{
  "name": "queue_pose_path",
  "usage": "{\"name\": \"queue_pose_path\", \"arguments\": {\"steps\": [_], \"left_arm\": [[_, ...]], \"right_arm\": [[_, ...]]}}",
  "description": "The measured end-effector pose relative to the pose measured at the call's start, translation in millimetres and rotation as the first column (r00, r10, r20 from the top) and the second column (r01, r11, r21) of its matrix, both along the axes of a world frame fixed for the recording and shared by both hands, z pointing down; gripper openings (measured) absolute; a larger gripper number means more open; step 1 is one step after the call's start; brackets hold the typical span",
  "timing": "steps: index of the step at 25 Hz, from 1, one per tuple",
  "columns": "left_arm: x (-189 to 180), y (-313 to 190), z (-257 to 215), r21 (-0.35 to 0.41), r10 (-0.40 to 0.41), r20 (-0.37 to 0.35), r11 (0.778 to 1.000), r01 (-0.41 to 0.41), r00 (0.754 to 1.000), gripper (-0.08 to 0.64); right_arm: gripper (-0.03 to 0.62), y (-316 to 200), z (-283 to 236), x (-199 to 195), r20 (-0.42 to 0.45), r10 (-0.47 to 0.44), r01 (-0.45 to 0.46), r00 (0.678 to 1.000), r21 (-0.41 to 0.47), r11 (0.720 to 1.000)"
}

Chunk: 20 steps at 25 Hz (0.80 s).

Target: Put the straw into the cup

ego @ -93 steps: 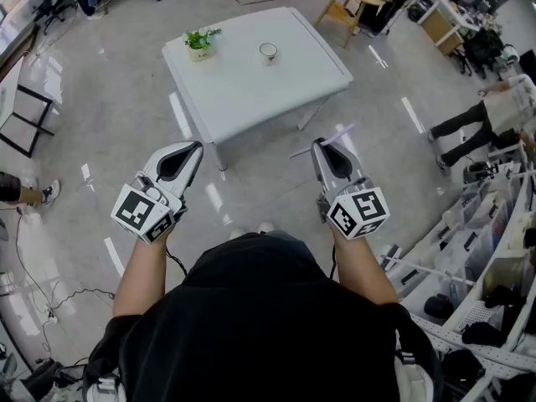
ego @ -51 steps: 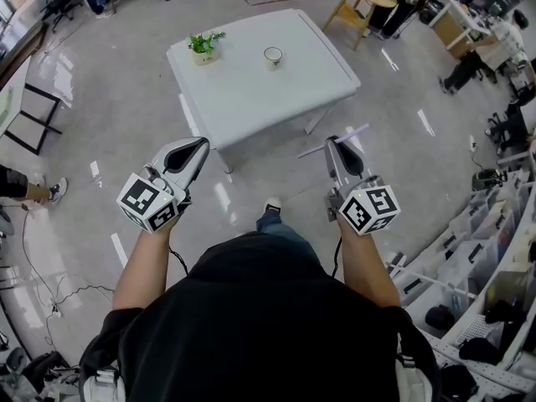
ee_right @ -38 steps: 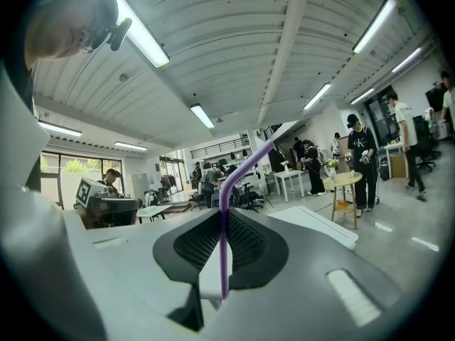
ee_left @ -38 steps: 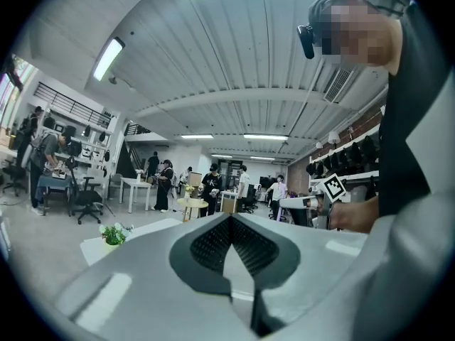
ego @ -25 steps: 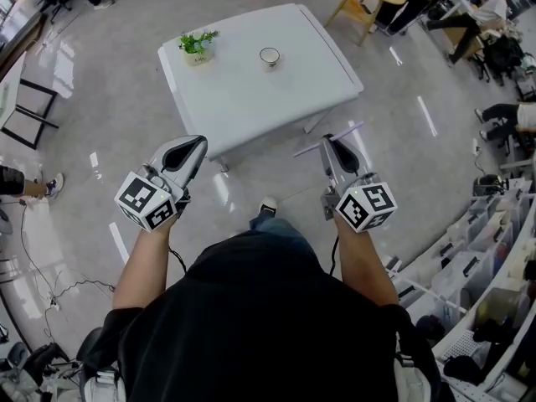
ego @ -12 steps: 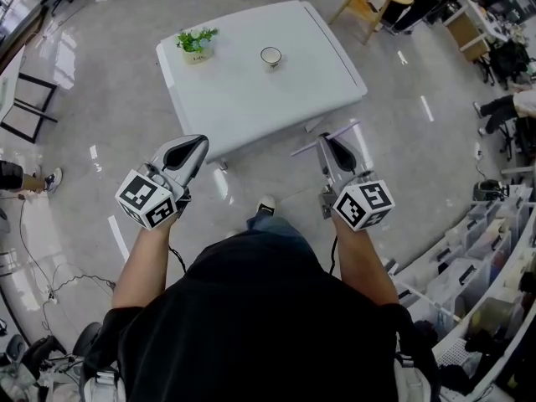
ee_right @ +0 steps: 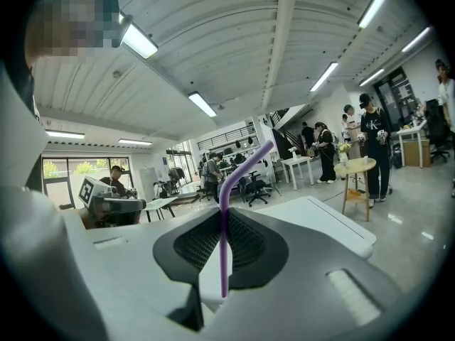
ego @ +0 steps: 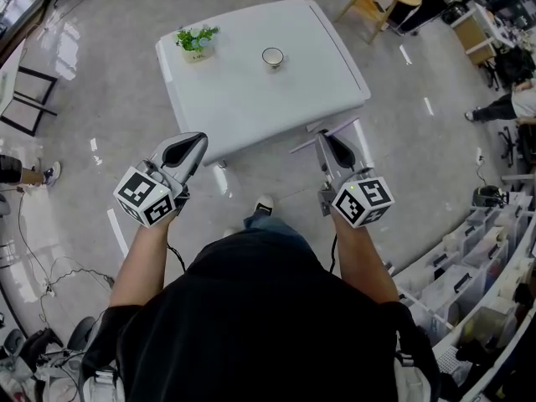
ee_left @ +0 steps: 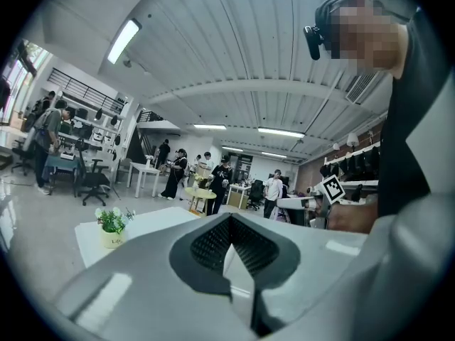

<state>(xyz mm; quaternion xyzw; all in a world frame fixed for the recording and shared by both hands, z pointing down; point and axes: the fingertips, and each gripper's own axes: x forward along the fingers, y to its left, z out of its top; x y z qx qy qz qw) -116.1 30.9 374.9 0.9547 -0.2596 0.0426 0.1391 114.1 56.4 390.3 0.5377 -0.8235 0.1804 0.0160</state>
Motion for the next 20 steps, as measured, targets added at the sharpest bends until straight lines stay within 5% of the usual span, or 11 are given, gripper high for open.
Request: {"name": "queue_pose_path", "arguments": {"steps": [20], "left_arm": [[15.6, -35.4, -19.9, 0.036, -0.076, -0.003, 0.996, 0.076, 0.997, 0.000]], "right_arm": [[0.052, -50.0, -6.3, 8.0, -0.007, -0.093, 0.093, 0.996, 0.006, 0.996]]}}
